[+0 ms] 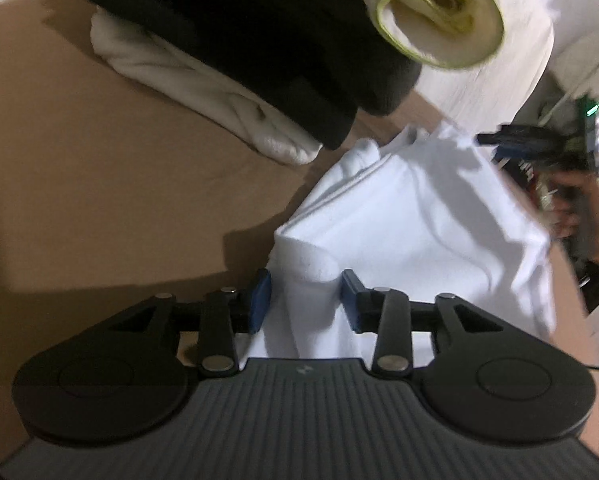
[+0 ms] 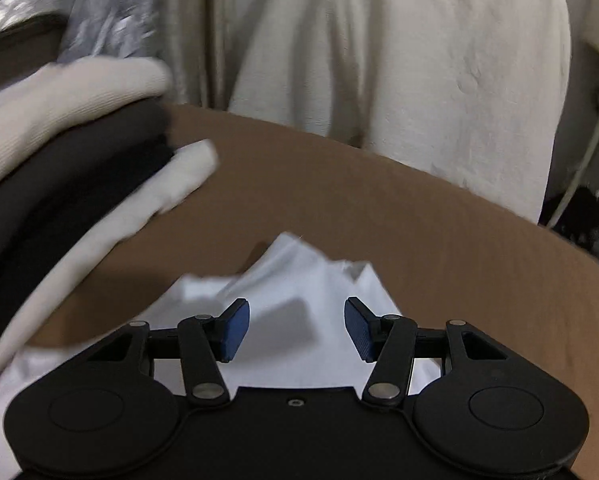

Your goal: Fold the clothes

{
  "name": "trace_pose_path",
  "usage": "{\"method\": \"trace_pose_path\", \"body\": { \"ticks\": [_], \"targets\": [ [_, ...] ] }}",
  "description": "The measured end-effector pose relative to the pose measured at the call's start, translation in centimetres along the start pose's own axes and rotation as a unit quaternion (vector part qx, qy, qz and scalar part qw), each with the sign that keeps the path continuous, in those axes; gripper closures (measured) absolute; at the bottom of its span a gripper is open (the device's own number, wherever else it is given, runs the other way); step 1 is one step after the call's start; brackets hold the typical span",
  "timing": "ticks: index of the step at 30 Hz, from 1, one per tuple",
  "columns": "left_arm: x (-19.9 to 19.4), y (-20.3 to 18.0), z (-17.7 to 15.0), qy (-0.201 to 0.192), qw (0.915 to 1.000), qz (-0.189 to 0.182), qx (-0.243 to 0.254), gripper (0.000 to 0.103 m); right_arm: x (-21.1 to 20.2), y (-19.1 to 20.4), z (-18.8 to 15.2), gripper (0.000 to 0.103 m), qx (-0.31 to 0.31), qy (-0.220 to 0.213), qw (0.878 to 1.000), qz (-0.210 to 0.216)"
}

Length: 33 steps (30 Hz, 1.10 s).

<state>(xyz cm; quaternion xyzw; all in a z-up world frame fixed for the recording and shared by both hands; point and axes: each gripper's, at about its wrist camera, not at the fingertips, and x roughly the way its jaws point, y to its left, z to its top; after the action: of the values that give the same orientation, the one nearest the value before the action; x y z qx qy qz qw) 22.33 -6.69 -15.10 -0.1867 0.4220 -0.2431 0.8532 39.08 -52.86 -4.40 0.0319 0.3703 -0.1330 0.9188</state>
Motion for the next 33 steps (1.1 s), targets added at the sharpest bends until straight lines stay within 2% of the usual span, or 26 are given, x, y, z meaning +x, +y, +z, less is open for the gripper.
{"method": "trace_pose_path", "body": {
  "ticks": [2, 6, 7, 8, 10, 13, 14, 15, 16, 17, 18, 19, 20, 21, 22, 25, 27, 28, 30, 32, 33],
  "targets": [
    [0.1, 0.2, 0.1, 0.000, 1.0000, -0.009, -0.001, 0.070, 1.9, -0.2, 0.3, 0.046, 0.003, -0.003, 1.000, -0.004],
    [0.5, 0.6, 0.2, 0.001, 0.9997, -0.021, -0.013, 0.070, 5.7, 0.4, 0.7, 0.046, -0.039, 0.022, 0.999, -0.011],
    [0.5, 0.7, 0.2, 0.002, 0.9996, -0.023, -0.017, 0.070, 6.5, 0.6, 0.8, 0.086, -0.049, 0.032, 0.998, -0.005],
    [0.5, 0.7, 0.3, 0.002, 0.9996, -0.024, -0.017, 0.070, 6.9, 0.8, 0.8, 0.099, -0.064, 0.041, 0.997, 0.001],
    [0.3, 0.6, 0.4, -0.006, 0.9995, -0.027, -0.016, 0.072, 6.5, 1.2, 1.1, 0.102, -0.090, 0.011, 0.996, -0.023],
    [-0.3, 0.3, 0.8, -0.019, 0.9992, -0.033, -0.013, 0.072, 4.8, 0.3, 2.5, 0.102, -0.040, -0.066, 0.995, -0.062],
    [-0.5, 0.1, 0.9, -0.023, 0.9996, -0.013, -0.010, 0.072, 4.5, 0.4, 3.0, 0.102, -0.034, -0.081, 0.993, -0.078],
    [-0.6, -0.3, 1.0, -0.030, 0.9989, 0.033, 0.015, 0.072, 4.5, 0.6, 3.4, 0.102, -0.038, -0.082, 0.992, -0.086],
    [-0.7, -0.6, 1.0, -0.037, 0.9956, 0.077, 0.038, 0.072, 4.7, 0.9, 3.7, 0.101, -0.044, -0.076, 0.992, -0.089],
    [-0.8, -0.7, 1.1, -0.040, 0.9935, 0.094, 0.050, 0.072, 4.6, 1.3, 3.9, 0.101, -0.040, -0.067, 0.993, -0.090],
    [-0.9, -0.7, 1.1, -0.043, 0.9914, 0.108, 0.060, 0.072, 4.6, 1.7, 4.1, 0.096, -0.033, -0.056, 0.994, -0.090],
    [-1.0, 0.0, 1.3, -0.040, 0.9954, 0.083, 0.027, 0.072, 3.4, 2.2, 3.1, 0.076, -0.023, -0.048, 0.996, -0.072],
    [-1.2, 0.8, 1.5, -0.038, 0.9976, 0.057, -0.005, 0.070, 1.8, 2.8, 1.8, 0.063, -0.012, -0.040, 0.998, -0.046],
    [-1.3, 1.5, 1.7, -0.035, 0.9982, 0.032, -0.037, 0.069, 0.1, 3.4, 0.4, 0.044, -0.002, -0.033, 0.999, -0.020],
    [-1.2, 2.0, 1.8, -0.033, 0.9976, 0.011, -0.060, 0.069, -1.5, 4.0, -1.0, 0.041, 0.009, -0.025, 1.000, 0.005],
    [-1.8, 2.0, 1.9, -0.050, 0.9959, -0.002, -0.075, 0.069, -6.4, 5.8, -5.1, 0.041, 0.040, -0.002, 0.996, 0.083],
    [-2.3, 1.8, 2.0, -0.071, 0.9939, -0.011, -0.083, 0.064, -9.7, 6.9, -7.8, 0.041, 0.061, 0.013, 0.989, 0.134],
    [-3.0, 1.8, 2.0, -0.099, 0.9893, -0.023, -0.104, 0.056, -11.3, 7.5, -9.2, 0.041, 0.071, 0.021, 0.984, 0.160],
    [-2.7, 0.6, 1.6, -0.082, 0.9934, -0.014, -0.079, 0.052, -13.8, 8.4, -13.5, 0.042, 0.101, 0.061, 0.974, 0.191],
    [-2.4, -0.6, 1.1, -0.066, 0.9964, -0.004, -0.054, 0.037, -15.8, 9.2, -16.8, 0.042, 0.119, 0.076, 0.965, 0.221],
    [-2.3, -1.2, 0.9, -0.057, 0.9975, 0.001, -0.042, 0.034, -16.6, 9.7, -18.2, 0.042, 0.119, 0.084, 0.962, 0.231]
  ]
}}
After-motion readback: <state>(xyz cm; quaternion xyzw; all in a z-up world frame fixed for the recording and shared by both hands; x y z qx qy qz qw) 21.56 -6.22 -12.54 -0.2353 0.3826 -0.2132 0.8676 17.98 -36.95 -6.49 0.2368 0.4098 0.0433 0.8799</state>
